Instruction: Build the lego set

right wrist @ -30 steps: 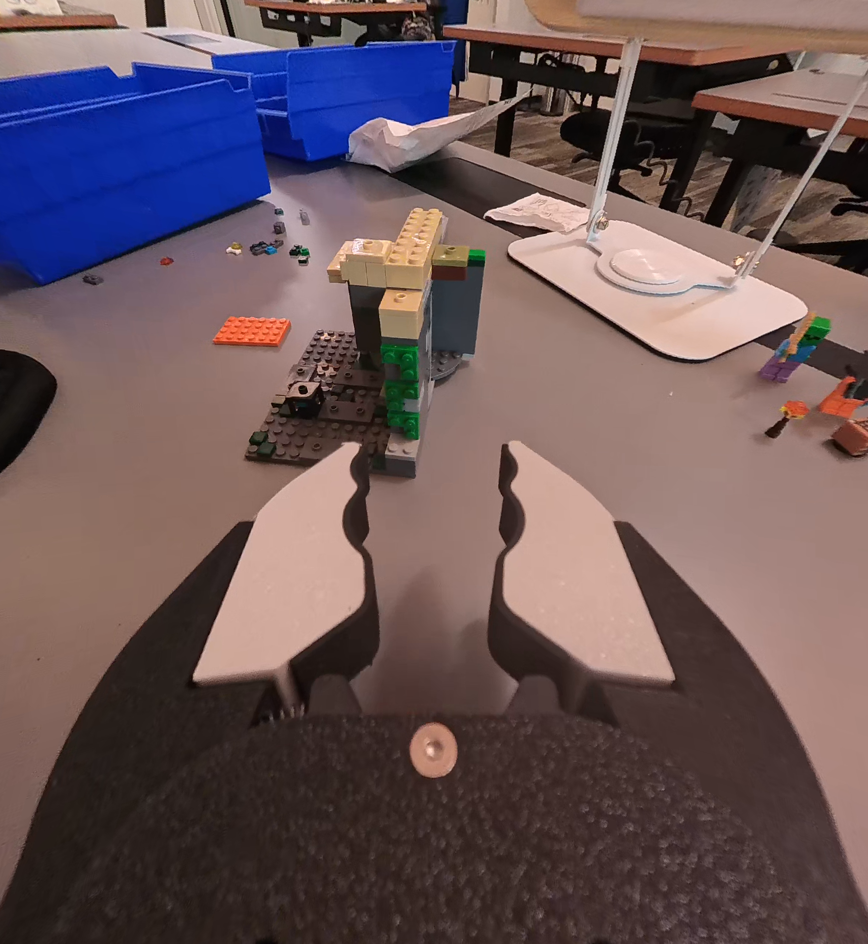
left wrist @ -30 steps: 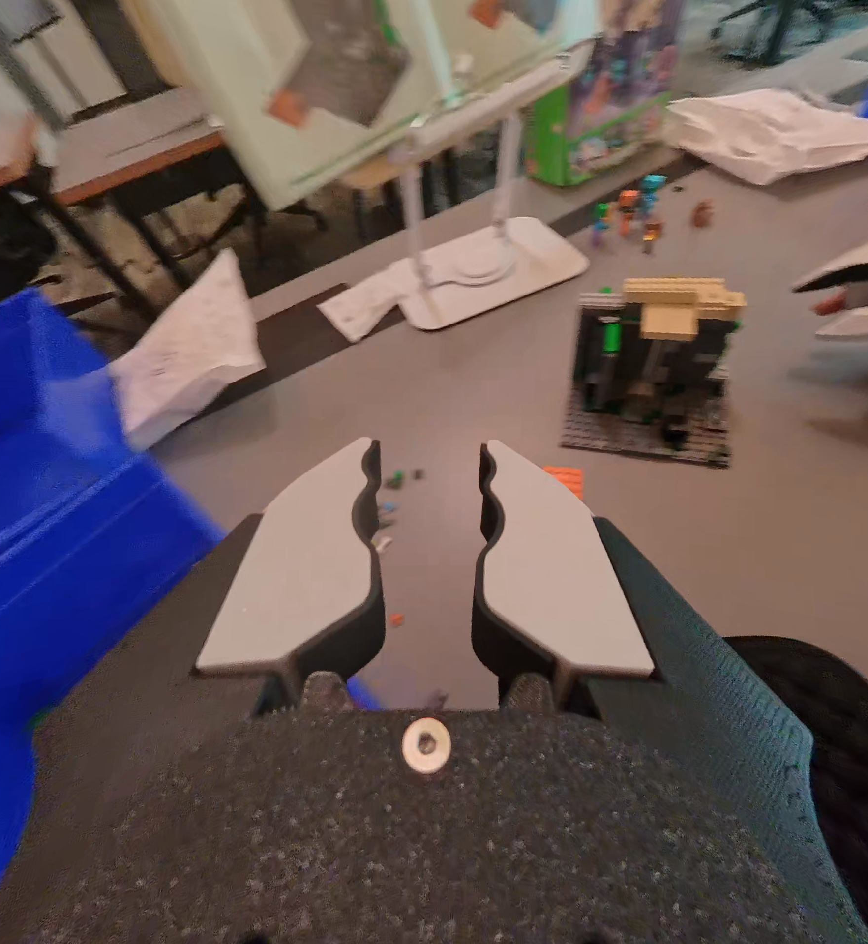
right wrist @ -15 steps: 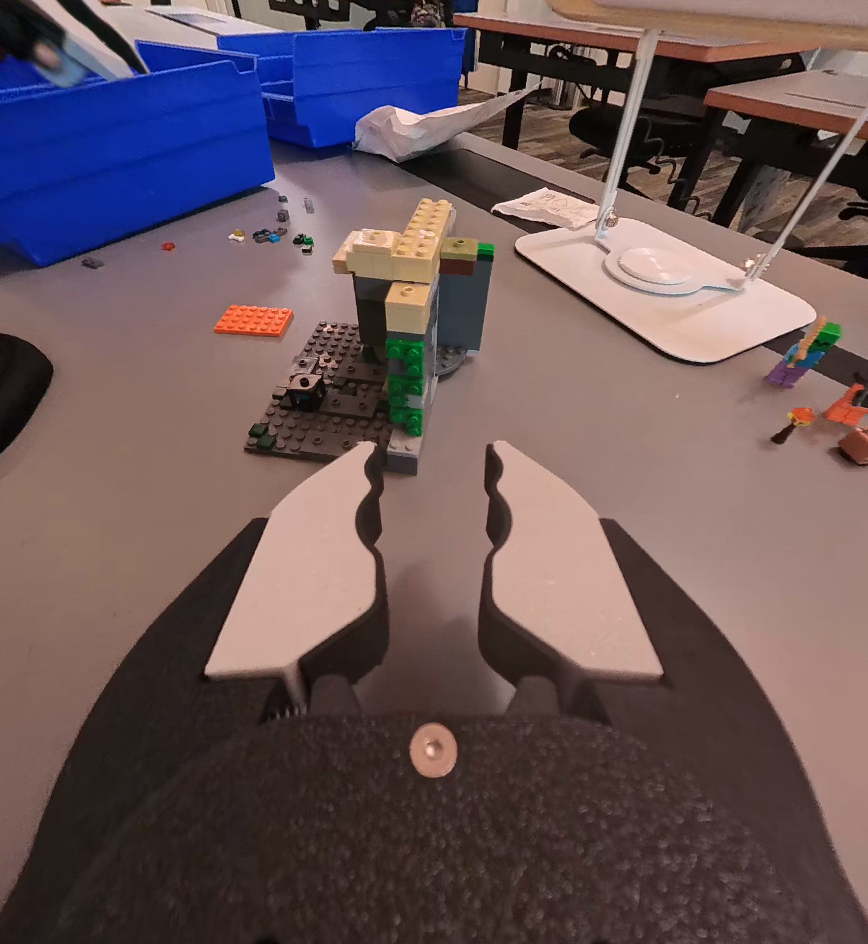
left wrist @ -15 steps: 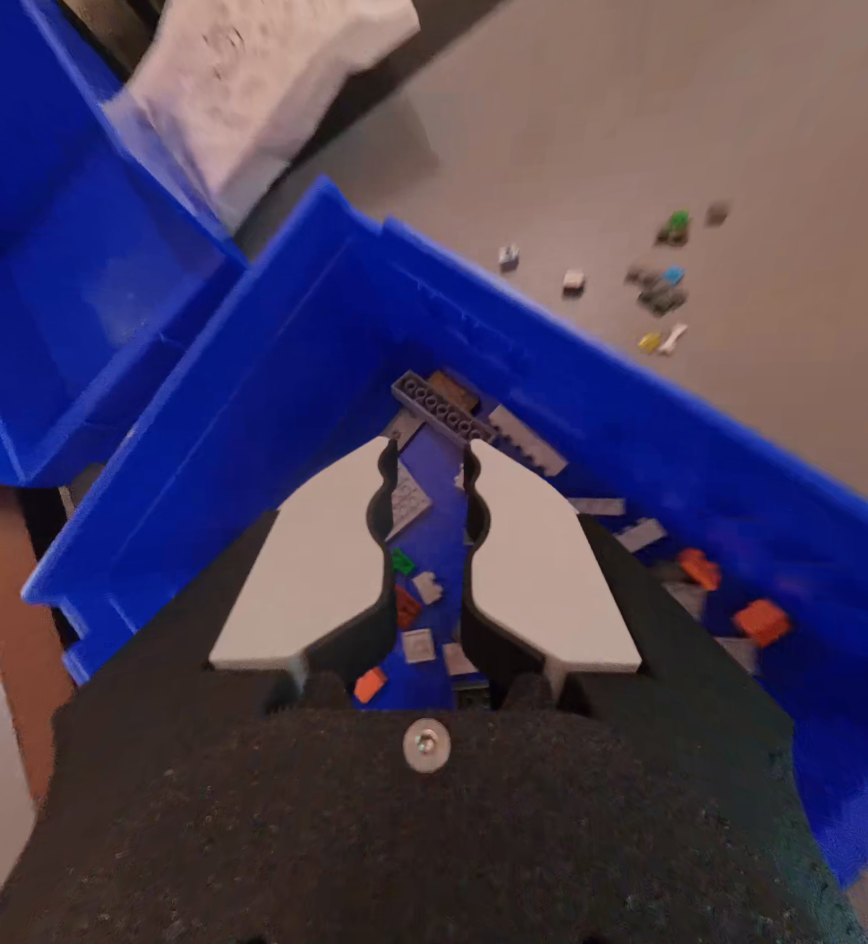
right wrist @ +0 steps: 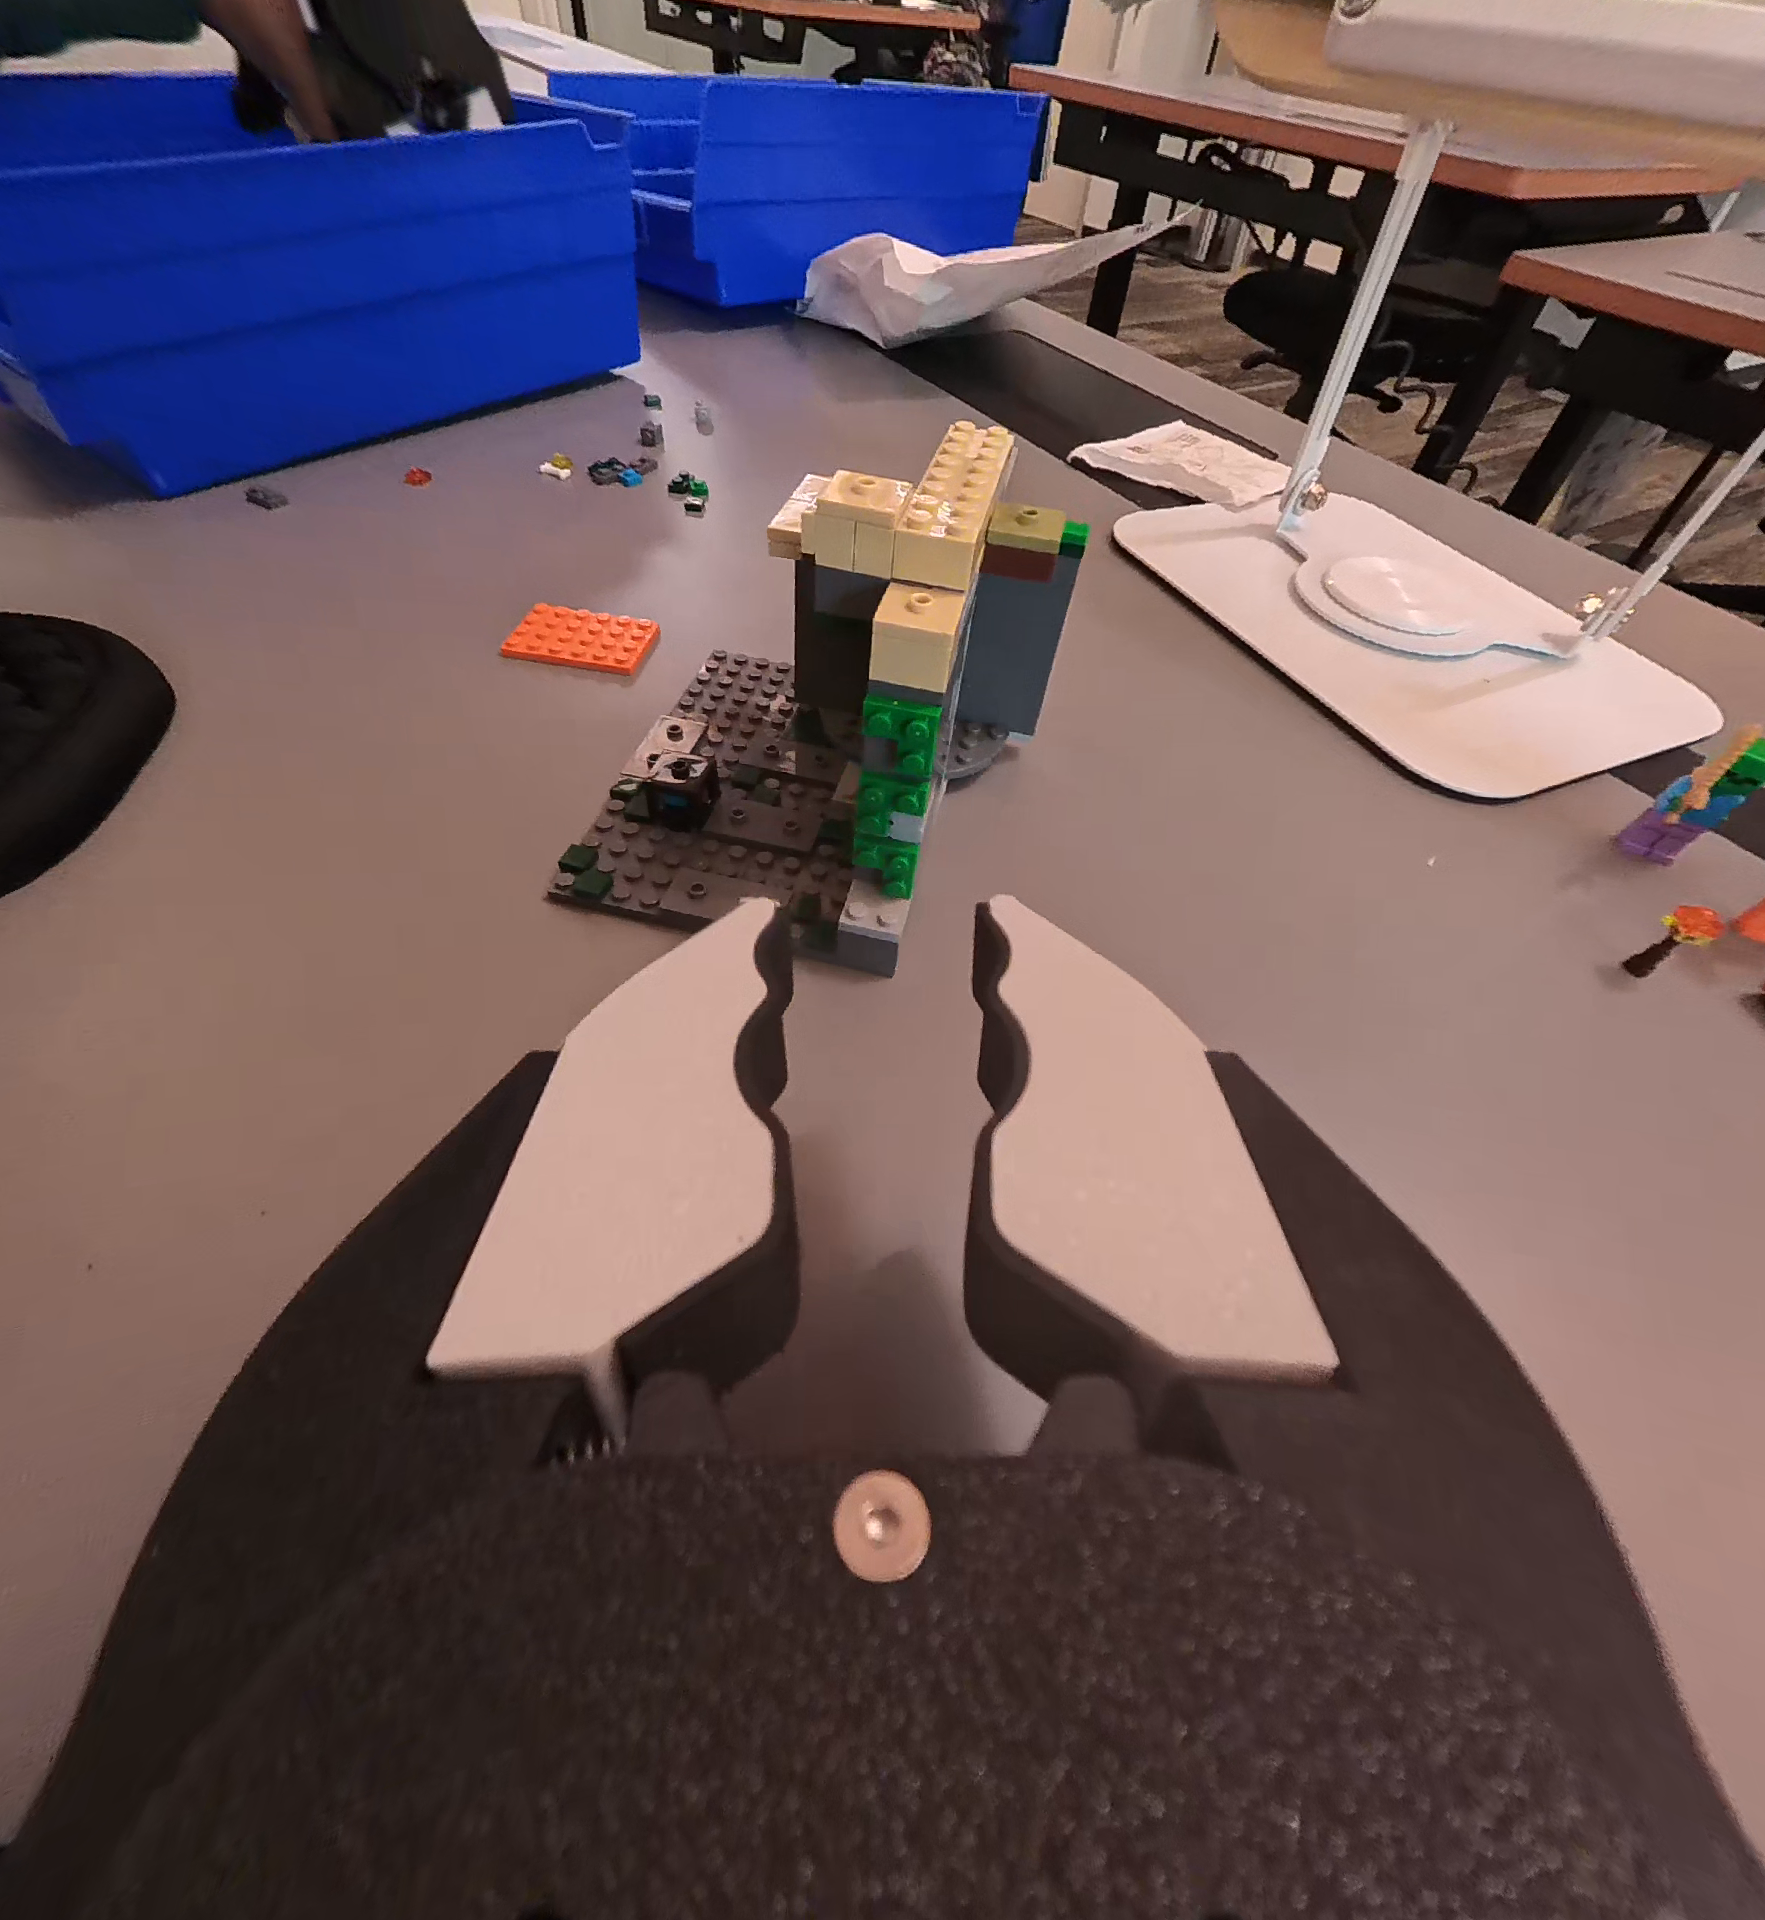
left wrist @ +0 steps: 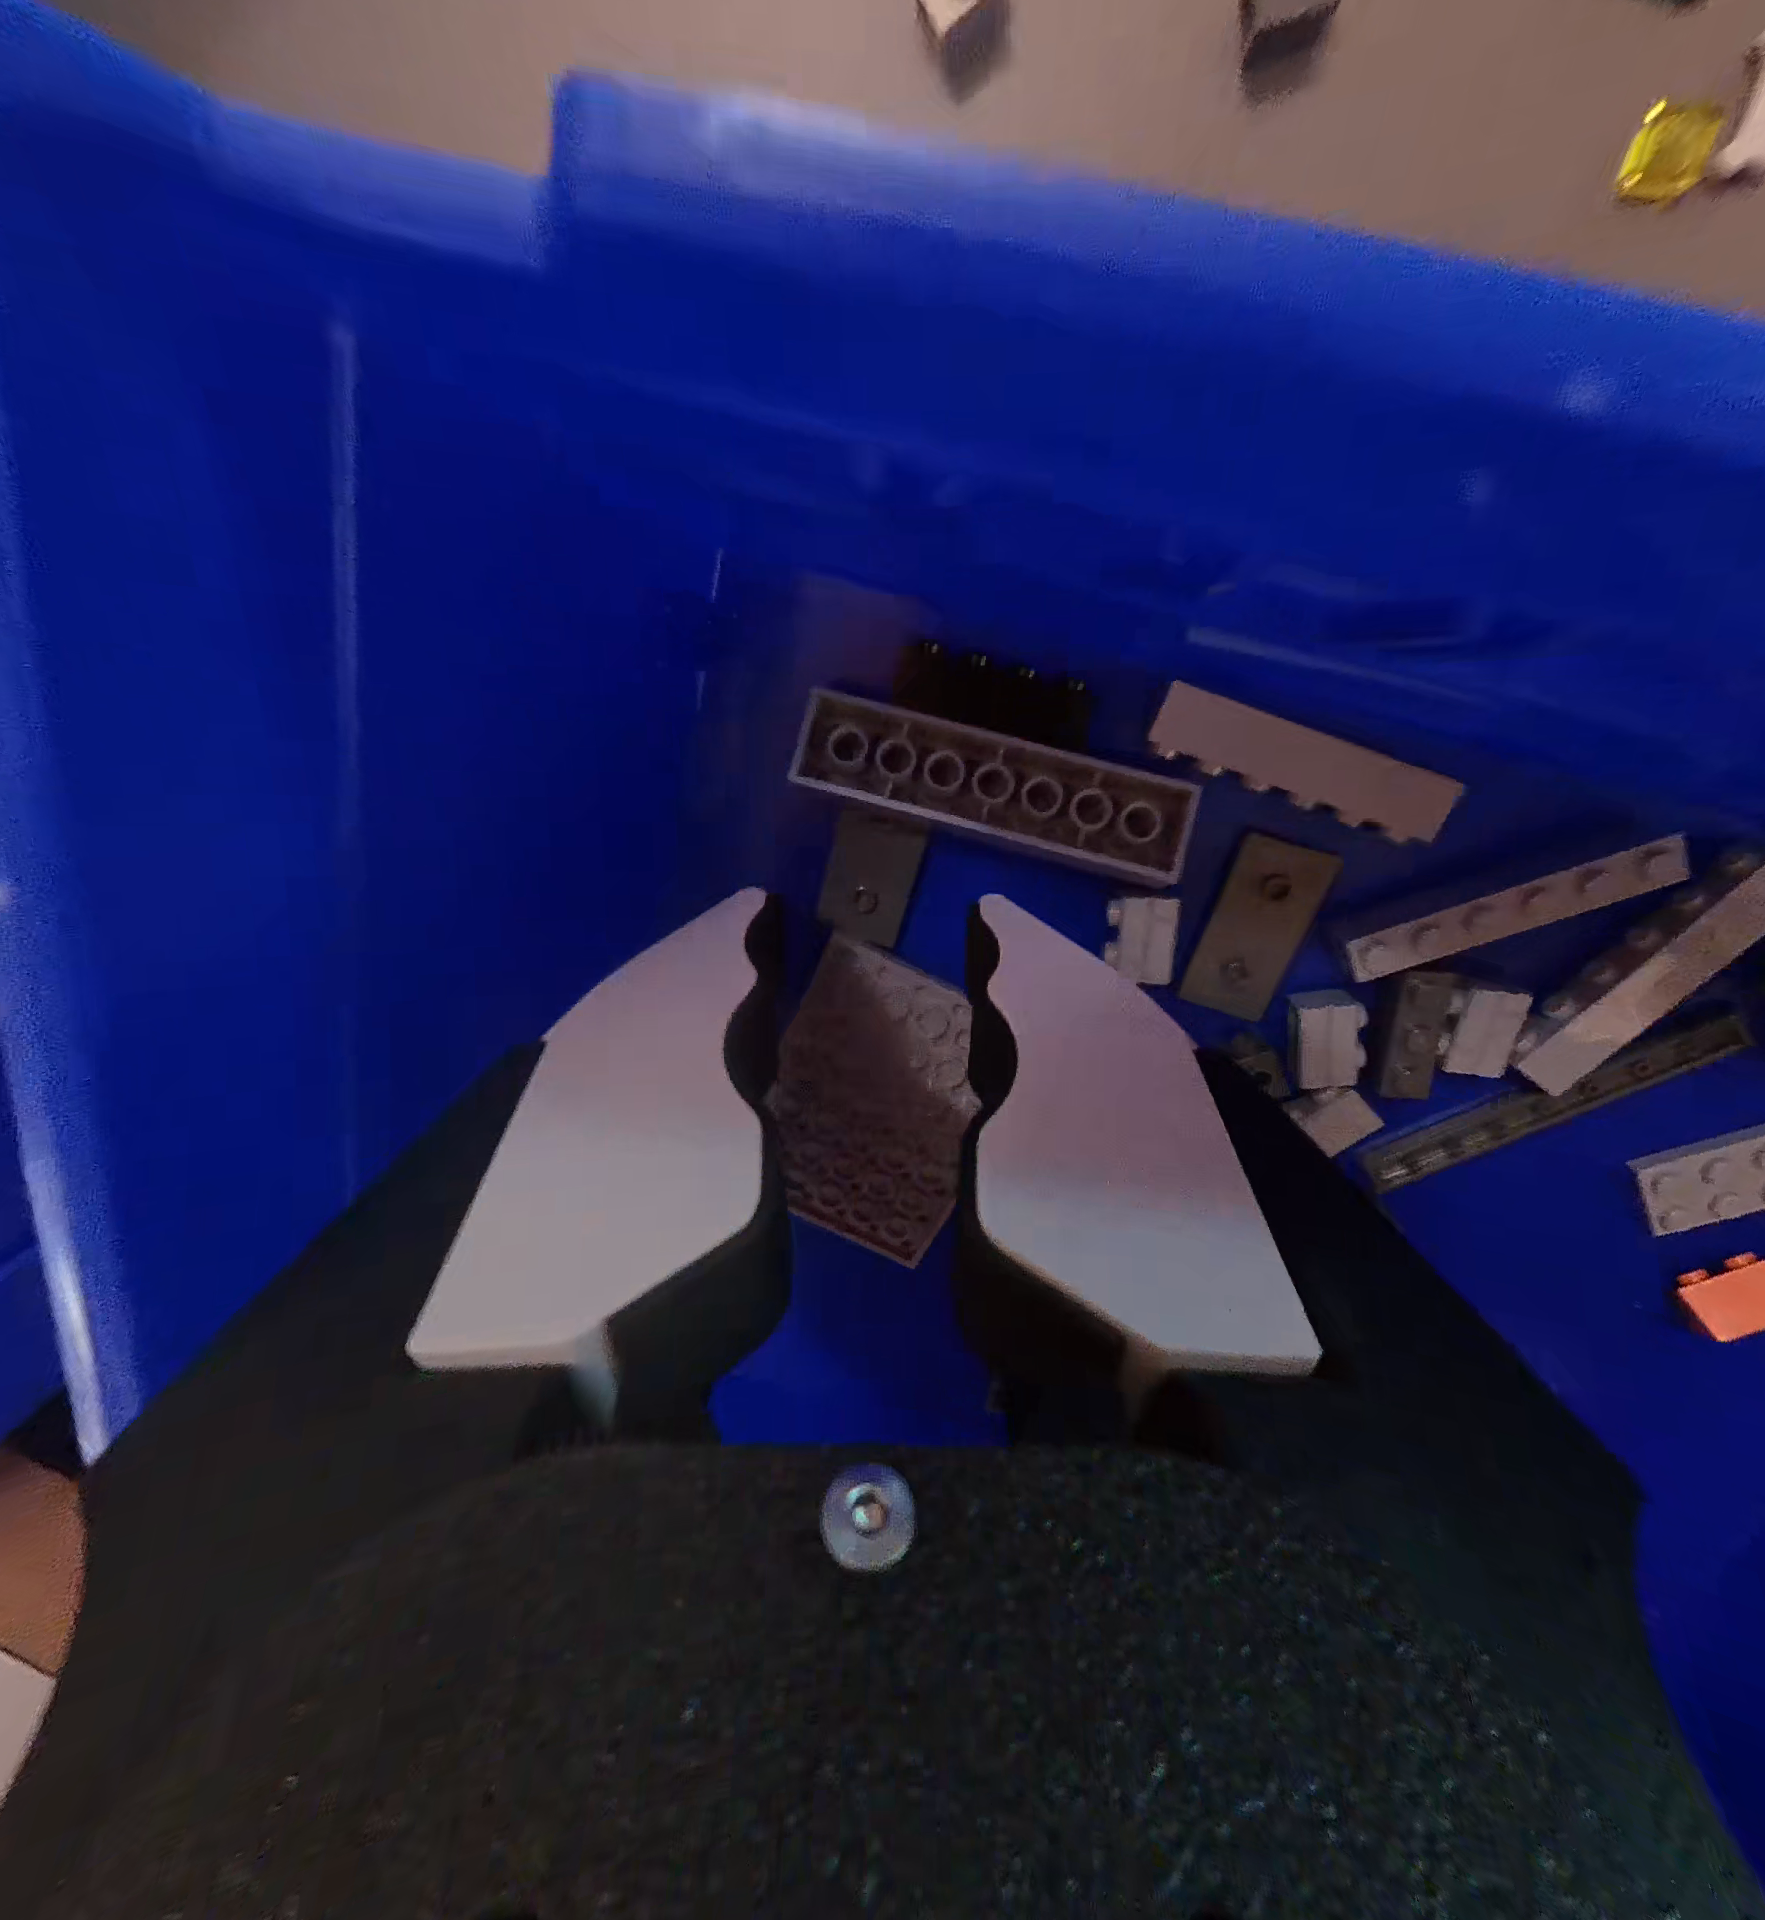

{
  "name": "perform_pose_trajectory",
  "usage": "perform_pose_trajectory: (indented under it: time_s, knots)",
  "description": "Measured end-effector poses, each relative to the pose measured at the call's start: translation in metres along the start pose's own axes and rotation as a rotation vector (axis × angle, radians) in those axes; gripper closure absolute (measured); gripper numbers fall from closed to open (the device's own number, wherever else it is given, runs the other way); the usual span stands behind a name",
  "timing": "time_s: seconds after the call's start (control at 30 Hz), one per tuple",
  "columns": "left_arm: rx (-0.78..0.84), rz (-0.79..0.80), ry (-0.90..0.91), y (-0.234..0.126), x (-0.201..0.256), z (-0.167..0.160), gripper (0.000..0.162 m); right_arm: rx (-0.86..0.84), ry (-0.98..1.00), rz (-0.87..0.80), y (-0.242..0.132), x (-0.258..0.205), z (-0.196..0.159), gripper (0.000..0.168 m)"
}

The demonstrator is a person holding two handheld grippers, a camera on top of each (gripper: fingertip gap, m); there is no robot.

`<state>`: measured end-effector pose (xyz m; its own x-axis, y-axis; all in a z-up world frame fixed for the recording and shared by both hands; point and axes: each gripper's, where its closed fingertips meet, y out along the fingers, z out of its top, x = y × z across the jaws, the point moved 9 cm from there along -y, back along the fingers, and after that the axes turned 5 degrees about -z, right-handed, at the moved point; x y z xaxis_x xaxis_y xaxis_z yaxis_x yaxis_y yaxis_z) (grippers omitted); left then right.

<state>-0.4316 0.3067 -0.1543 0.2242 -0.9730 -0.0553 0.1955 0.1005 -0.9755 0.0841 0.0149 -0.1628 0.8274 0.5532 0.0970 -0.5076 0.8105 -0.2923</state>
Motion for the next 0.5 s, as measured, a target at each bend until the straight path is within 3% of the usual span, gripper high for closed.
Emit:
perform_pose_trajectory:
  time_s: [0.13,0.27,0.5]
  knots:
    - [0.001,-0.041,-0.004,0.0044,-0.0084,-0.0005,0.129,0.010,0.024,0.005,-0.0002,0.0026,0.0003,0.137]
    - [0.017,-0.138,-0.054,0.0061,-0.0106,-0.0020,0.142,0.014,0.043,0.008,0.0002,0.0048,0.0004,0.137]
    - [0.041,-0.130,-0.121,0.0055,-0.0068,-0.0038,0.146,0.007,0.002,0.017,-0.0001,0.0010,0.0003,0.138]
